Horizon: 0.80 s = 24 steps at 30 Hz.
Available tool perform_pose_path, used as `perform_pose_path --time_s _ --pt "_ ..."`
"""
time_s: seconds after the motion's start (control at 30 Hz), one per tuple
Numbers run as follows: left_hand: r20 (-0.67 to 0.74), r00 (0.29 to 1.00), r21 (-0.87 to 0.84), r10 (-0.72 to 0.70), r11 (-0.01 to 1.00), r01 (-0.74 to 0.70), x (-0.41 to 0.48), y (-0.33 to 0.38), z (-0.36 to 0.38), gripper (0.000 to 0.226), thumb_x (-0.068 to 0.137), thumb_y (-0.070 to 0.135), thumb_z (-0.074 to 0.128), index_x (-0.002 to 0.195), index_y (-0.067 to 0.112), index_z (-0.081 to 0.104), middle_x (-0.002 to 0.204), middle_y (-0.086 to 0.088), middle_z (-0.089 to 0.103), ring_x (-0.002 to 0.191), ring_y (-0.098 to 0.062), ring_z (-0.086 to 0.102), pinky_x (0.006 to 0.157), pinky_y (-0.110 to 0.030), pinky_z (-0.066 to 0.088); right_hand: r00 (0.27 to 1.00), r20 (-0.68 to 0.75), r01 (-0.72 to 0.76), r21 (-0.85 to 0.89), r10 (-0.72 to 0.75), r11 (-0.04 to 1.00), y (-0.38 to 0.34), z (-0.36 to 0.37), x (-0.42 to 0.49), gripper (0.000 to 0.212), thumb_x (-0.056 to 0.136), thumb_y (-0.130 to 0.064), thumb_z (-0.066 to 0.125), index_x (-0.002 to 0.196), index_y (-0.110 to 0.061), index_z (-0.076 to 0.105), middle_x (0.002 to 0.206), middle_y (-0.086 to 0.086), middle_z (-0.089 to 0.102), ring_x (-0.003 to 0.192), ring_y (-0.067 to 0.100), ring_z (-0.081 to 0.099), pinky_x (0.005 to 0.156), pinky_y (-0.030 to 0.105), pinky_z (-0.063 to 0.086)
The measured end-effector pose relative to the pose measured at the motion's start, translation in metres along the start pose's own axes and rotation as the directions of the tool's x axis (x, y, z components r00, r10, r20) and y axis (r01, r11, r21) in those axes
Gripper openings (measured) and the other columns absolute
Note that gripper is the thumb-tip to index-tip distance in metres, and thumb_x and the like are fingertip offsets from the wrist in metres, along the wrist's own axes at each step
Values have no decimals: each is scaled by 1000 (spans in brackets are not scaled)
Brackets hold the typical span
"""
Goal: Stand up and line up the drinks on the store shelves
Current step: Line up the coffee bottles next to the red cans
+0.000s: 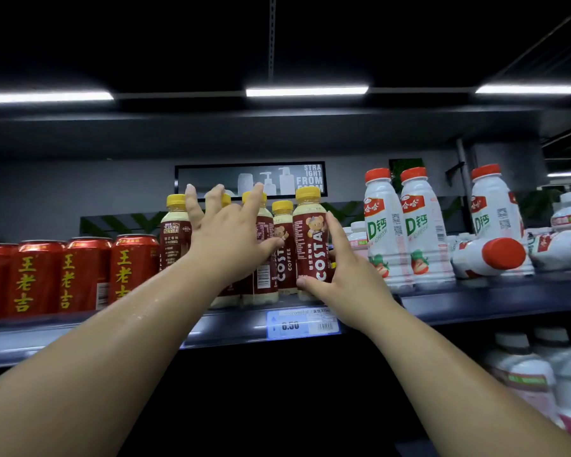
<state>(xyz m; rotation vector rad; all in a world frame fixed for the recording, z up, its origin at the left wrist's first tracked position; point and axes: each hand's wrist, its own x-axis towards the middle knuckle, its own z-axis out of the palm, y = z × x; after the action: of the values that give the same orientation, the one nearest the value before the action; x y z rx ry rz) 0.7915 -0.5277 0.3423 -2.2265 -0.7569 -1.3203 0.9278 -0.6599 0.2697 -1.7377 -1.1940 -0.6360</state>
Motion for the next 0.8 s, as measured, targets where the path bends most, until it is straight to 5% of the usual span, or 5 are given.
perform_pose_path --time_s 0.2,0.4,0.5,0.6,0.8 --pt "-91 995 -125 -32 992 20 8 10 -2 80 85 67 52 144 20 27 119 -5 65 141 -27 29 119 -51 -2 1000 11 17 -13 -17 1000 0 -2 -2 109 84 -53 71 148 -55 -18 127 -7 61 106 16 60 95 39 51" --pt "18 996 -633 -88 770 79 4 32 -3 71 92 36 62 148 23 21 120 -2 57 104 -21 57 91 -41 50 1000 10 13 -14 -13 1000 5 -6 -2 104 87 -49 68 153 -48 -13 125 -4 60 103 16 58 90 37 50" --pt "110 983 -775 -147 606 177 -1 40 1 70 97 27 58 152 24 15 110 8 55 92 -9 57 82 -33 49 1000 10 13 -29 -12 1000 5 -6 -1 103 88 -49 66 154 -46 -12 126 -2 59 102 18 57 90 38 50" --pt "195 956 -818 -218 501 281 -12 44 14 80 90 30 68 151 28 16 123 5 54 106 -16 58 93 -41 52 1000 -10 18 -40 -18 999 6 -6 -2 104 87 -48 67 155 -45 -11 125 1 61 102 22 59 89 39 50" --pt "287 929 -782 -234 504 368 -31 40 30 74 81 34 78 138 26 32 118 5 59 104 -15 61 95 -43 52 998 48 39 -135 -33 990 8 -12 2 106 88 -54 65 155 -39 -15 130 2 59 106 25 60 86 37 49"
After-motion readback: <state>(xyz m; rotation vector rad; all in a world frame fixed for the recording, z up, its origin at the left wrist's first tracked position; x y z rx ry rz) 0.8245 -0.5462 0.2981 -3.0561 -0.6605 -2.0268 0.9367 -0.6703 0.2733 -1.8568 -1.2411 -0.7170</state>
